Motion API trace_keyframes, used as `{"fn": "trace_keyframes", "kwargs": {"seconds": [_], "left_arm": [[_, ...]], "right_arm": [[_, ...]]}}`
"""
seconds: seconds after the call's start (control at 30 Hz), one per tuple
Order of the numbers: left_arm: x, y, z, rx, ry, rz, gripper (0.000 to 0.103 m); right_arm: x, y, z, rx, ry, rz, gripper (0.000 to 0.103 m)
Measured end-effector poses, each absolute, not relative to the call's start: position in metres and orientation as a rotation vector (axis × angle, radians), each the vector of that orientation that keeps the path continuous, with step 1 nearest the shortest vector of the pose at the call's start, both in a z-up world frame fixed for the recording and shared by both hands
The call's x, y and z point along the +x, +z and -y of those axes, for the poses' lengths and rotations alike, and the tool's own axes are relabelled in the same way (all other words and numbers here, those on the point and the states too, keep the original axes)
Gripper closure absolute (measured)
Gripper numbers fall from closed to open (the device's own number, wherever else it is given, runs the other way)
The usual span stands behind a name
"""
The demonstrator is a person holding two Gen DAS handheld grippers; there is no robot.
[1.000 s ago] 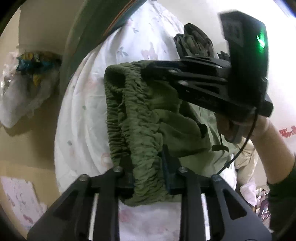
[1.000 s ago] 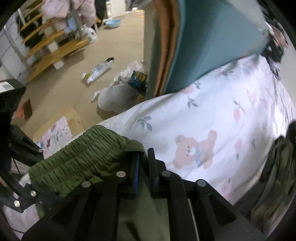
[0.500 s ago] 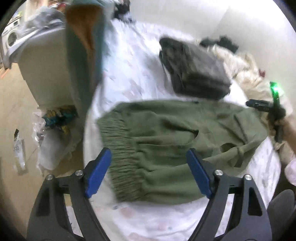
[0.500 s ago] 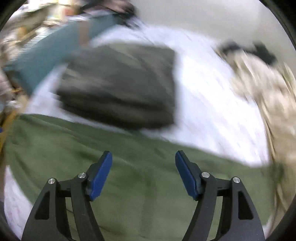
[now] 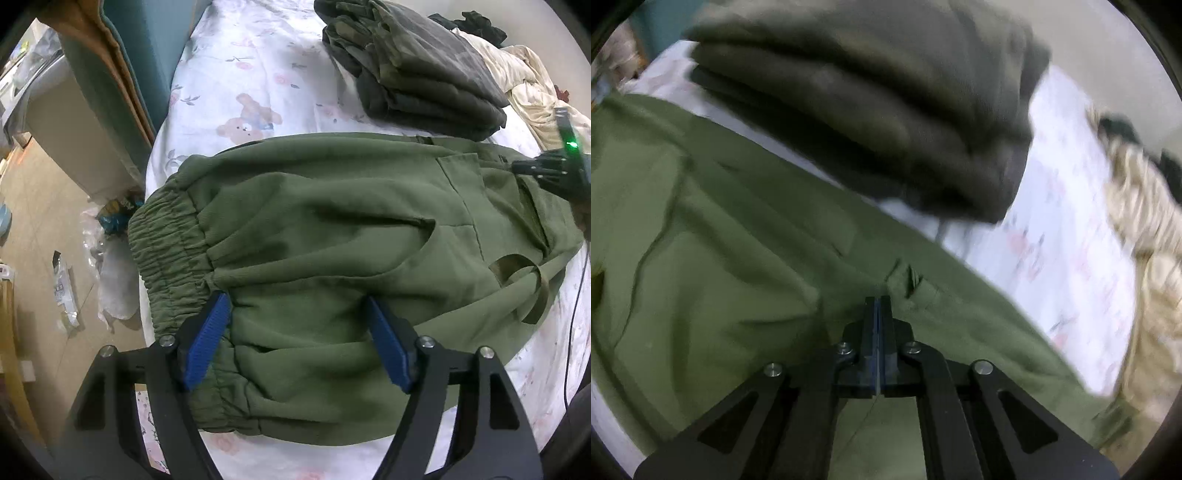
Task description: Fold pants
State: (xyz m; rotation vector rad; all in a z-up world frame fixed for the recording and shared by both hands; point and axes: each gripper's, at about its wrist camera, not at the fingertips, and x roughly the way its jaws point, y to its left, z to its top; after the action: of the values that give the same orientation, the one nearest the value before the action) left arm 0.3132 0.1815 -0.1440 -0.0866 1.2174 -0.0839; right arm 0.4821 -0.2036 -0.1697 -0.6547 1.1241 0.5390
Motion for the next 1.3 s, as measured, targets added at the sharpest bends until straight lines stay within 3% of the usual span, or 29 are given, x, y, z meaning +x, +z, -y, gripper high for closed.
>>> {"fn": "trace_keyframes", "kwargs": {"seconds": [0.23,0.37,0.43,0.5,0.53,0.63,0.67,0.7,0.77,1.07,1.3], "left_arm": [[0.310,-0.143,-0.184,-0.097,-0.099,-1.204,0.030],[0.311,-0.143,-0.183,-0.094,-0.094,-1.209,0.030],[0.311,-0.144,-0.183,-0.092,-0.090,-1.212,0.030],[0.311,-0.144,-0.183,-0.095,-0.092,-1.210,0.030],[0.311,-0.144,-0.184,-0.098,-0.095,-1.209,0.030],[0.310,-0.145,-0.184,-0.099,-0.102,-1.206,0.030],[0.310,-0.145,-0.184,-0.098,-0.103,-1.206,0.030],[0.310,-0.145,-0.184,-0.098,-0.101,-1.208,0.030],[0.310,-0.145,-0.184,-0.098,-0.099,-1.209,0.030],[0.311,-0.141,-0.189,-0.140,-0.111,-1.204,0.029],[0.313,-0.146,-0.172,-0.015,-0.101,-1.221,0.028]], "right_arm": [[0.484,-0.097,0.228,-0.532,0.505,-0.911,0.103],[0.521,-0.111,0.237,-0.357,0.511,-1.070,0.101],[0.528,-0.127,0.232,-0.307,0.529,-1.163,0.088],[0.523,-0.143,0.223,-0.395,0.521,-1.186,0.048],[0.520,-0.149,0.220,-0.432,0.520,-1.189,0.045],[0.513,-0.170,0.212,-0.564,0.484,-1.211,0.049],[0.511,-0.175,0.211,-0.597,0.474,-1.211,0.068],[0.509,-0.179,0.210,-0.623,0.473,-1.216,0.097],[0.503,-0.175,0.212,-0.629,0.483,-1.196,0.103],[0.497,-0.110,0.227,-0.593,0.453,-0.971,0.103],[0.536,-0.184,0.206,-0.611,0.362,-1.113,0.101]]}}
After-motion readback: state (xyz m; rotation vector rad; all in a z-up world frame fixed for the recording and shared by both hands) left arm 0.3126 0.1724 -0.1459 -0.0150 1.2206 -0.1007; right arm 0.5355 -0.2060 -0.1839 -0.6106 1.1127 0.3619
